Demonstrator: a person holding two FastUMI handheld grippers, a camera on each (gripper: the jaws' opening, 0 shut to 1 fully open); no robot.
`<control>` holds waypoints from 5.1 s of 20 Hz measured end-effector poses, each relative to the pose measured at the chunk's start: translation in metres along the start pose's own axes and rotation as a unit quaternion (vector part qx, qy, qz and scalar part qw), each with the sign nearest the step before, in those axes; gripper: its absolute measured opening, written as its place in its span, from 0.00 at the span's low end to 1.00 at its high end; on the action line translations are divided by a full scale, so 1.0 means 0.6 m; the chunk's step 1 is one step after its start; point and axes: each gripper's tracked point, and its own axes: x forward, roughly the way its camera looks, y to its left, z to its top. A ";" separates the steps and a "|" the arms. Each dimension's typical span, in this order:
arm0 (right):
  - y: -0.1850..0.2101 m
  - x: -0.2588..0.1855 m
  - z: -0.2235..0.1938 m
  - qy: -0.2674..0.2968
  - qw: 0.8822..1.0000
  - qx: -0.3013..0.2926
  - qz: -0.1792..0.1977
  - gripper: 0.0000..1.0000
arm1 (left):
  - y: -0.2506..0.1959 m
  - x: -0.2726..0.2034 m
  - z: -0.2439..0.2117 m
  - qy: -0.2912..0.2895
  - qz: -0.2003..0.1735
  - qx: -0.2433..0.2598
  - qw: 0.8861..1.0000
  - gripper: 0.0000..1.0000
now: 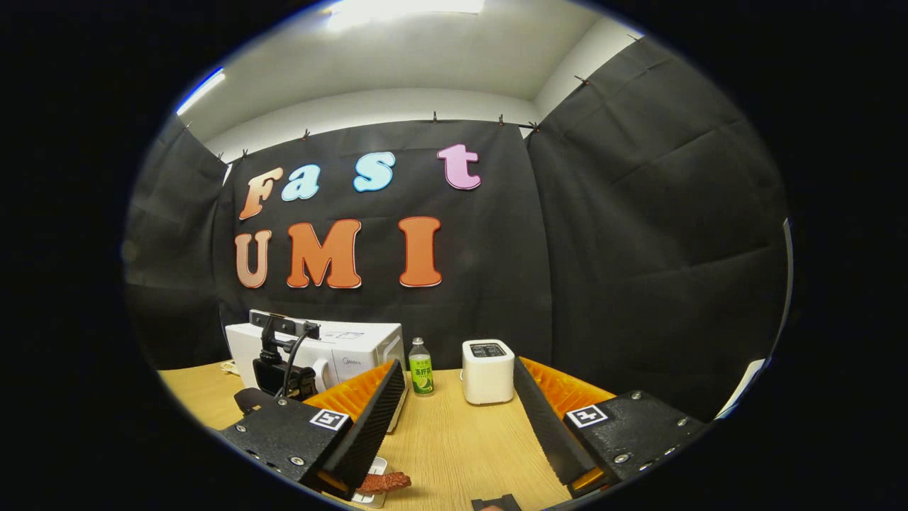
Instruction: Open the microwave oven with the left hand, put the food in, and close the microwave oven.
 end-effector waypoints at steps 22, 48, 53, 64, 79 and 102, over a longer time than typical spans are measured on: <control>0.030 -0.013 -0.002 0.011 1.000 -0.005 0.007 0.95 | 0.001 -0.038 -0.009 0.004 -0.054 -0.030 0.998 0.17; 0.017 -0.006 -0.039 0.040 0.999 0.022 0.004 0.96 | -0.001 -0.055 0.039 -0.027 -0.003 -0.010 1.000 0.62; 0.025 -0.001 -0.053 0.048 0.999 0.020 0.010 0.96 | 0.005 -0.006 0.013 0.017 0.003 -0.044 0.999 0.66; 0.022 0.005 -0.062 0.063 0.998 0.026 0.004 0.96 | -0.001 -0.004 0.021 0.008 0.000 -0.034 0.999 0.10; 0.057 -0.011 -0.064 0.073 0.996 0.051 0.022 0.96 | 0.031 -0.170 -0.007 -0.002 -0.077 -0.022 0.997 0.06; 0.223 -0.057 -0.127 0.129 0.991 -0.010 0.041 0.96 | 0.494 -0.510 -0.120 0.012 0.064 -0.025 0.998 0.52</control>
